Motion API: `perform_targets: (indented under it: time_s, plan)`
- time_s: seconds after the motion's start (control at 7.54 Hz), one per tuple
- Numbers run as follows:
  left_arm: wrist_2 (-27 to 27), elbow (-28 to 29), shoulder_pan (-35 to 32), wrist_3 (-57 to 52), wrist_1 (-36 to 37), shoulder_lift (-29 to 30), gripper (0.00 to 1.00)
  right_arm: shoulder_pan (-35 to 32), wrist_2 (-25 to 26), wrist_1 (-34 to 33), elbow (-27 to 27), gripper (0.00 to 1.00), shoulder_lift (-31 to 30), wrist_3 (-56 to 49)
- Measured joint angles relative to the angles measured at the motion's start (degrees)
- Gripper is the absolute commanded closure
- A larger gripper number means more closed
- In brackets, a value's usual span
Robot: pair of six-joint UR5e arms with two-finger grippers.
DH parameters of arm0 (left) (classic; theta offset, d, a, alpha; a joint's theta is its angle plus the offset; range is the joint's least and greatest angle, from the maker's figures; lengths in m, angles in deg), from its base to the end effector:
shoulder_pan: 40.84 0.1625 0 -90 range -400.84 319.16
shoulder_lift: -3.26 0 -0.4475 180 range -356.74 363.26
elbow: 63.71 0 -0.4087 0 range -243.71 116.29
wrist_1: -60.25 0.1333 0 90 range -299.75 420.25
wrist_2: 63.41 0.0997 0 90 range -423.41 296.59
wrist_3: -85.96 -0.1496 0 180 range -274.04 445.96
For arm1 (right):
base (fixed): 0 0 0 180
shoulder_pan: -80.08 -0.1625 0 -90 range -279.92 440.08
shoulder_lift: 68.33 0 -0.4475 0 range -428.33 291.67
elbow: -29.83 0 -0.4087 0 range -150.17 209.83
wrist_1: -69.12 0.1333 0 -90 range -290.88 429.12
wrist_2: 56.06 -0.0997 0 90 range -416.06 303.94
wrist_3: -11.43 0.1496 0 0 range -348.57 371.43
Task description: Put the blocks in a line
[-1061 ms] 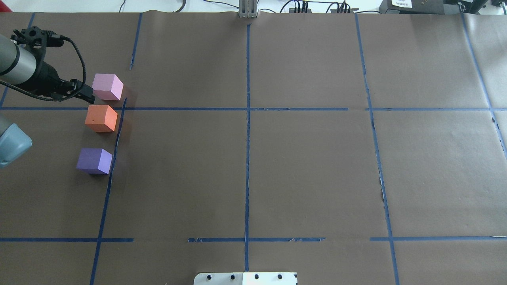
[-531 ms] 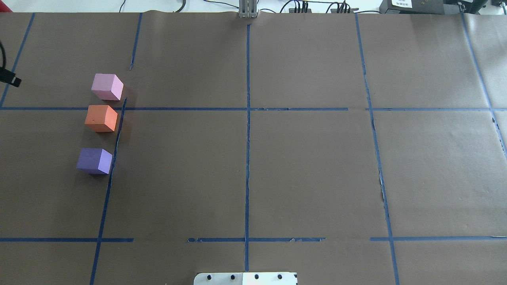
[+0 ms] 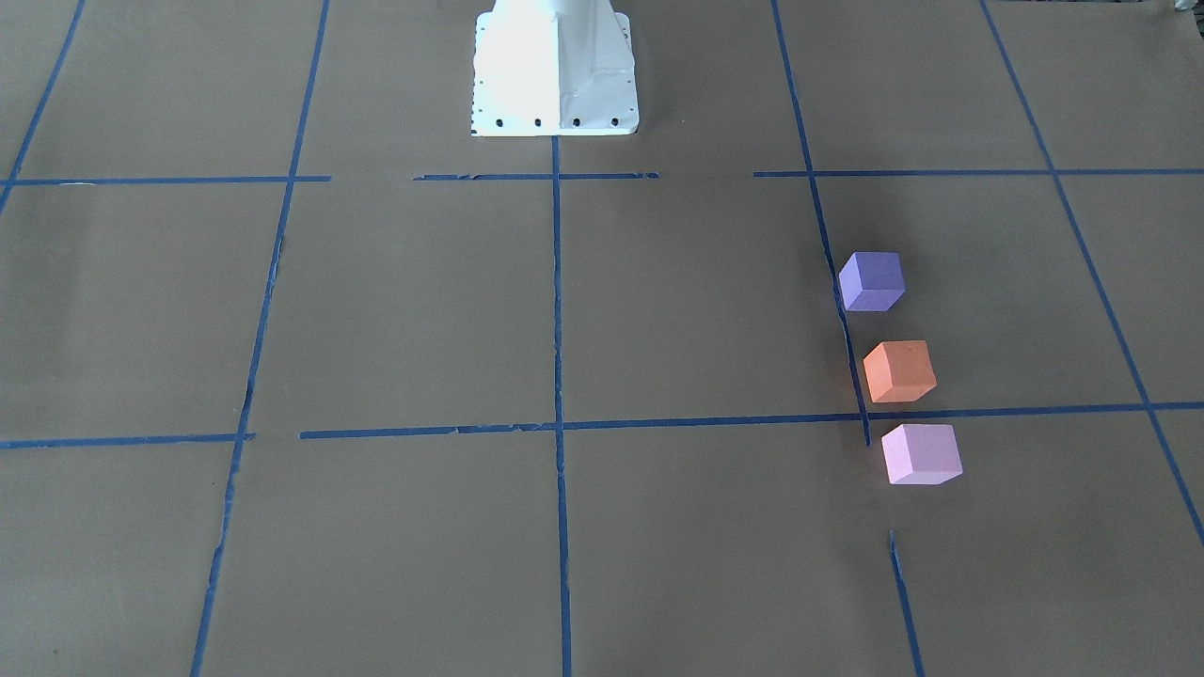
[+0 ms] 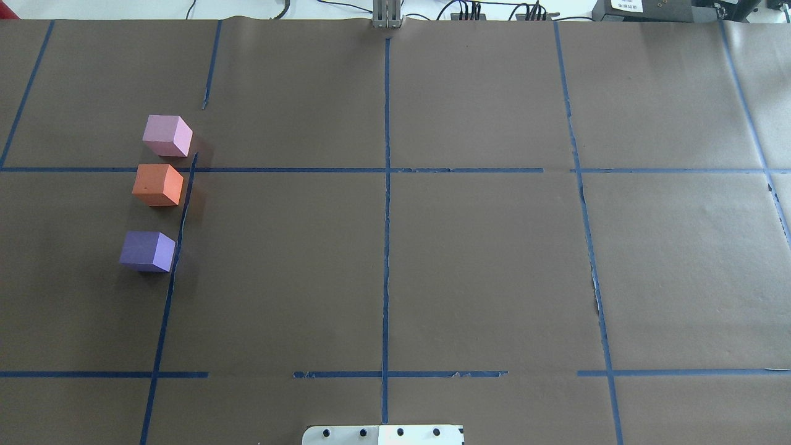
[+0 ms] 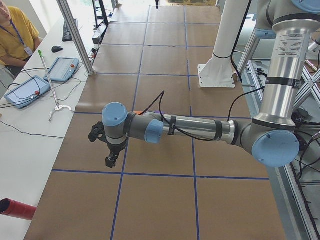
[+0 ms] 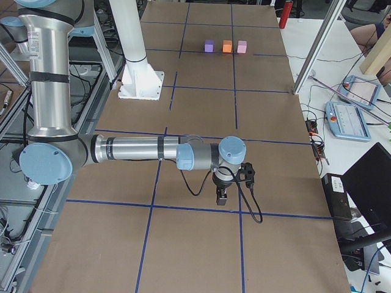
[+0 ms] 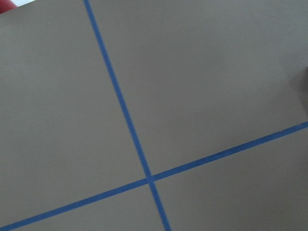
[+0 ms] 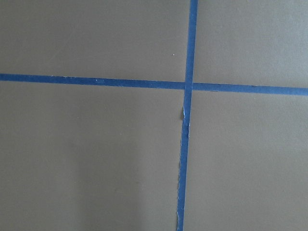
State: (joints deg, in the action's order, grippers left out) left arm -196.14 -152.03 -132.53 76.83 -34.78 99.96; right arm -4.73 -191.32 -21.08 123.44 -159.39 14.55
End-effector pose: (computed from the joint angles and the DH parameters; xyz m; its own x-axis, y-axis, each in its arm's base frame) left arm -0.0488 -0.5755 0.6620 0.7330 0.2516 -0.6320 -0.0884 0.9564 0.2783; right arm -0.0187 -0.5043 0.6929 0.7023 -0.0384 0.7109 0.0522 0.9986 0.0023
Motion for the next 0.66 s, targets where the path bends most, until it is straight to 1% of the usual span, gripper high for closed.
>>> perform_targets:
  time_s: [0.13,0.27,0.4,0.66]
  plan:
    - [0.0,0.3,-1.0,-0.4,2.6,0.1,0.07,0.0,0.0,0.0,0.0,0.00,0.0,0.0]
    - [0.0,0.5,-1.4,-0.3,4.6,0.0,0.05,0.0,0.0,0.0,0.0,0.00,0.0,0.0]
    - [-0.1,0.7,-1.6,0.0,6.6,-0.3,0.01,0.0,0.0,0.0,0.0,0.00,0.0,0.0]
    - [-0.2,1.0,-1.6,1.1,10.5,-1.0,0.00,0.0,0.0,0.0,0.0,0.00,0.0,0.0]
